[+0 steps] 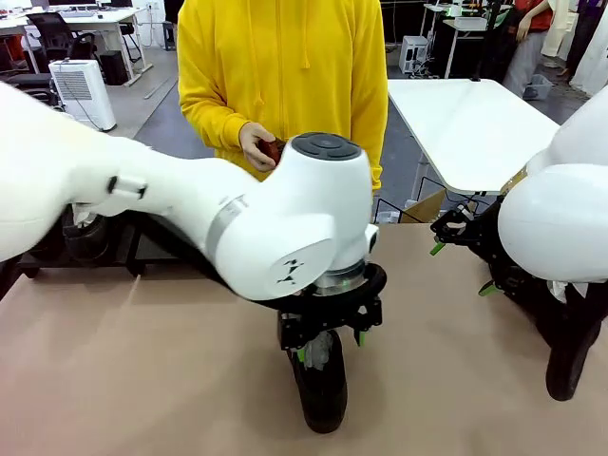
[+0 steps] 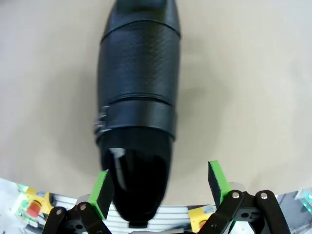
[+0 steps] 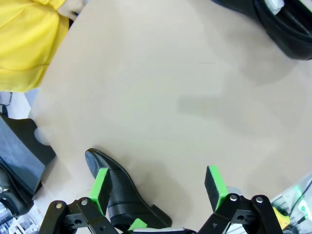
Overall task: Organize the shoes by placing them on the stand.
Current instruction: Place the Shoe from the middle of the table onto the Shoes Stand.
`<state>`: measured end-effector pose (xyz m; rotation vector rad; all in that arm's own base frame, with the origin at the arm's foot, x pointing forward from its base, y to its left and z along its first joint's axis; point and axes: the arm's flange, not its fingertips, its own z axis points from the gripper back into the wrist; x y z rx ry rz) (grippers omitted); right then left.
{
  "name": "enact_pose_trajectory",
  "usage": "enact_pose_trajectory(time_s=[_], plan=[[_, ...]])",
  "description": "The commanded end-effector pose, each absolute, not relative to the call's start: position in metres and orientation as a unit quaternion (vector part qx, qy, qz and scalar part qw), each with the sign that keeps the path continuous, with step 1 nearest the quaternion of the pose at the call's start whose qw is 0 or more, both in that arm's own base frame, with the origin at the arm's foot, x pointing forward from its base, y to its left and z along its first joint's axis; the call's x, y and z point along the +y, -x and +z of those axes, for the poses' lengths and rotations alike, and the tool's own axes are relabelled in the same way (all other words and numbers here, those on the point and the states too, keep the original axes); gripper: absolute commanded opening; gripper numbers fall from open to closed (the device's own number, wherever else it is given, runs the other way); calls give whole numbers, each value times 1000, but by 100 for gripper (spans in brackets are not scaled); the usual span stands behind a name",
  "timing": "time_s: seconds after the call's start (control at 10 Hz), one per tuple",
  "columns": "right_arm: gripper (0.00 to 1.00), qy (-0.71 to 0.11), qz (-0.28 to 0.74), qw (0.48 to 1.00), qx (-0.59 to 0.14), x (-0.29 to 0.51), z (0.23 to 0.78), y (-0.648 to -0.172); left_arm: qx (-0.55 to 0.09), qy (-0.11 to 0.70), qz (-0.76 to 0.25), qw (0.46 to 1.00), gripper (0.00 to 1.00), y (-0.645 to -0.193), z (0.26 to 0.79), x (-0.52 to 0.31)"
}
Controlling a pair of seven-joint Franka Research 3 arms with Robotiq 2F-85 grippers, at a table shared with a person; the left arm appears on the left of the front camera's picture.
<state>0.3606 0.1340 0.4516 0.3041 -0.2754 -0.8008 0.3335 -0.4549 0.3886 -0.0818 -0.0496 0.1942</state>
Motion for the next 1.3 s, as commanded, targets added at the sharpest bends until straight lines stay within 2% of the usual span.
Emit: enact_pose_trajectory(time_s=[0.0,0.6,0.7,1.2], plan=[[100,-146,-377,904,-141,132,452,-362,-22,34,94,995,100,-341,393,-480],[100,-146,-377,904,-141,132,452,-362,-12,28,42,999,100,-352,372,-492],[100,-146,-377,904,-141,132,452,-362,-20,34,18,999,93,-352,367,-489],[100,-146,-377,904,-141,132,452,-362,8,15,17,1000,19,-354,340,-478]])
